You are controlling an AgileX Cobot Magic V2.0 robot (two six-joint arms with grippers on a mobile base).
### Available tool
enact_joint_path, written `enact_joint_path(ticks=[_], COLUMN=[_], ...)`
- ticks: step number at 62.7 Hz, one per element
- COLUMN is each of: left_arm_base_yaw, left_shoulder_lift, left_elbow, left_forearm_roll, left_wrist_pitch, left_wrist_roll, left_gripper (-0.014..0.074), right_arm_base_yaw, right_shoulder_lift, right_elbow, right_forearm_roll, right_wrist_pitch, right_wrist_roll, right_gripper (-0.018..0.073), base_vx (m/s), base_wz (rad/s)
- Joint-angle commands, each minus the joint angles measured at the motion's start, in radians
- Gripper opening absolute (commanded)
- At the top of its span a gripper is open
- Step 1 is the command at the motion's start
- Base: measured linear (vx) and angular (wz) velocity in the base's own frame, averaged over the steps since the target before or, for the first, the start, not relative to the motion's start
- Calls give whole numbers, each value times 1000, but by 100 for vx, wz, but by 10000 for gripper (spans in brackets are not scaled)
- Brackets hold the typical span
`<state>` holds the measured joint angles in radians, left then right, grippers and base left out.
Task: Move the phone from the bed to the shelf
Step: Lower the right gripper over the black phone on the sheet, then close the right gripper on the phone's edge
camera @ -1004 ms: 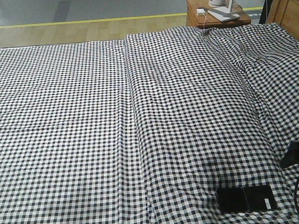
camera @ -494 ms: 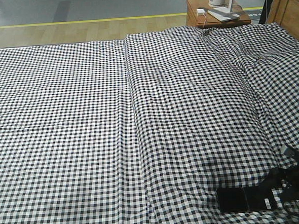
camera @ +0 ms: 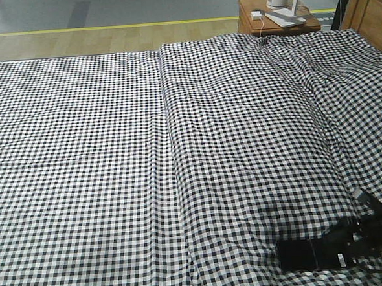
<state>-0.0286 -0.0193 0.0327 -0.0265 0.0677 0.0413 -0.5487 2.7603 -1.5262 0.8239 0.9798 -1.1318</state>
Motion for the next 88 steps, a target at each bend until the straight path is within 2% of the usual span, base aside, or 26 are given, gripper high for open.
enact_joint_path(ticks=[1, 12, 21, 34, 43, 60, 88], left_arm_base_yaw=[-5, -5, -5, -5, -5, -5, -5], left_shoulder_lift=[-6, -6, -6, -6, -6, -6, -6], left_elbow=[-25, -25, -25, -25, -25, -25, -25], left_forearm_roll=[-11, -11, -11, -11, -11, -11, -11], left_wrist_pitch=[-74, -74, -74, -74, -74, -74, -74], left_wrist_roll=[-9, -9, -9, -9, -9, -9, -9], left_gripper=[1, 1, 1, 1, 1, 1, 1], right_arm_base_yaw=[-4, -3, -3, -4, -4, -4, -3], right_shoulder_lift=[-31, 24, 53, 54, 54, 54, -32], right_elbow=[-11, -11, -11, -11, -11, -11, -5], right_forearm_roll=[56, 73, 128, 168, 161, 152, 154], right_wrist_pitch=[70, 100, 164, 208, 225, 287, 309], right_wrist_roll=[-36, -53, -118, -143, -146, -167, -148], right_gripper=[617, 611, 598, 511, 366, -16, -6], base_vx=[0, 0, 0, 0, 0, 0, 0], base_wz=[0, 0, 0, 0, 0, 0, 0])
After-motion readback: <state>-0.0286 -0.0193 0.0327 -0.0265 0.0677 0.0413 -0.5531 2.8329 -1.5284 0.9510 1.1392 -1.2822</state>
